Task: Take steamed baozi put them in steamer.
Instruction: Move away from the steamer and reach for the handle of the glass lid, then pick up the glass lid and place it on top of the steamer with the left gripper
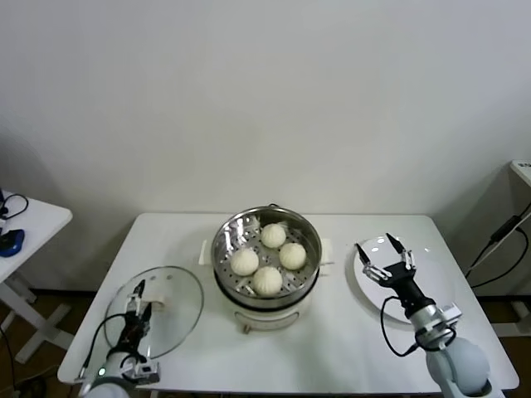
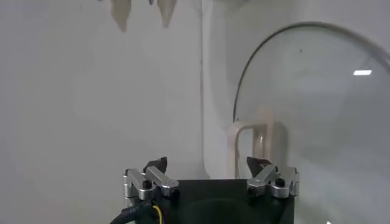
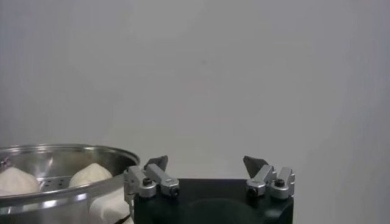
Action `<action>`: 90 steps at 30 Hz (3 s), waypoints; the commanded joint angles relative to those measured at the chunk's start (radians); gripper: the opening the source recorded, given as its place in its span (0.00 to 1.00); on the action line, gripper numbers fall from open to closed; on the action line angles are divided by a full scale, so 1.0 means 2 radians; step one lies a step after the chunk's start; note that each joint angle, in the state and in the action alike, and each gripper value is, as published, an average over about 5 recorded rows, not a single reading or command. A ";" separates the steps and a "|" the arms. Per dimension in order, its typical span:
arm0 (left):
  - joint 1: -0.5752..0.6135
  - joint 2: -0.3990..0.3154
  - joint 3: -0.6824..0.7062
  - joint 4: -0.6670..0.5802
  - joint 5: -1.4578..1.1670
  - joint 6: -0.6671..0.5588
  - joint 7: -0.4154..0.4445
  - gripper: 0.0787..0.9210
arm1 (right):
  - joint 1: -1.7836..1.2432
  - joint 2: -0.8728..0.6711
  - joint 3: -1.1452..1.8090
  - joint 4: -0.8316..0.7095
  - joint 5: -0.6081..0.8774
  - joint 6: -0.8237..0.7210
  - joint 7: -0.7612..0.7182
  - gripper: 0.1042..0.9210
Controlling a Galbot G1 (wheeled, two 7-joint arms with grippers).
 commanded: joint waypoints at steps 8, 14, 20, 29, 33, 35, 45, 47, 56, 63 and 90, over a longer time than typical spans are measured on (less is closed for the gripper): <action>-0.037 -0.003 0.004 0.044 0.005 0.013 -0.021 0.88 | -0.006 0.011 0.002 -0.008 -0.015 0.003 -0.004 0.88; -0.045 -0.002 0.009 0.049 0.004 0.015 -0.031 0.88 | -0.008 0.014 0.005 -0.009 -0.019 0.004 -0.008 0.88; -0.053 -0.003 0.012 0.060 0.003 0.017 -0.037 0.88 | -0.008 0.019 0.004 -0.013 -0.027 0.006 -0.011 0.88; -0.058 -0.005 0.013 0.075 -0.005 0.014 -0.046 0.87 | -0.009 0.027 0.004 -0.019 -0.036 0.009 -0.014 0.88; -0.059 -0.006 0.013 0.080 -0.005 0.013 -0.049 0.76 | -0.008 0.030 0.004 -0.022 -0.039 0.010 -0.015 0.88; -0.060 -0.006 0.013 0.081 -0.005 0.012 -0.051 0.69 | -0.007 0.032 0.004 -0.023 -0.040 0.011 -0.016 0.88; -0.058 -0.009 0.014 0.086 -0.009 0.011 -0.061 0.35 | -0.002 0.038 0.005 -0.029 -0.042 0.012 -0.017 0.88; -0.056 -0.009 0.014 0.081 -0.011 0.011 -0.063 0.28 | -0.001 0.038 0.005 -0.029 -0.043 0.012 -0.017 0.88; -0.021 -0.003 0.012 0.008 -0.026 0.035 -0.064 0.09 | -0.003 0.009 0.003 -0.041 -0.029 0.020 -0.013 0.88; 0.026 0.000 0.014 -0.104 -0.023 0.094 -0.055 0.09 | -0.002 -0.030 -0.002 -0.059 0.046 0.036 -0.001 0.88; 0.045 0.032 0.107 -0.256 -0.042 0.243 -0.056 0.09 | -0.042 -0.022 -0.035 -0.085 0.015 0.102 0.015 0.88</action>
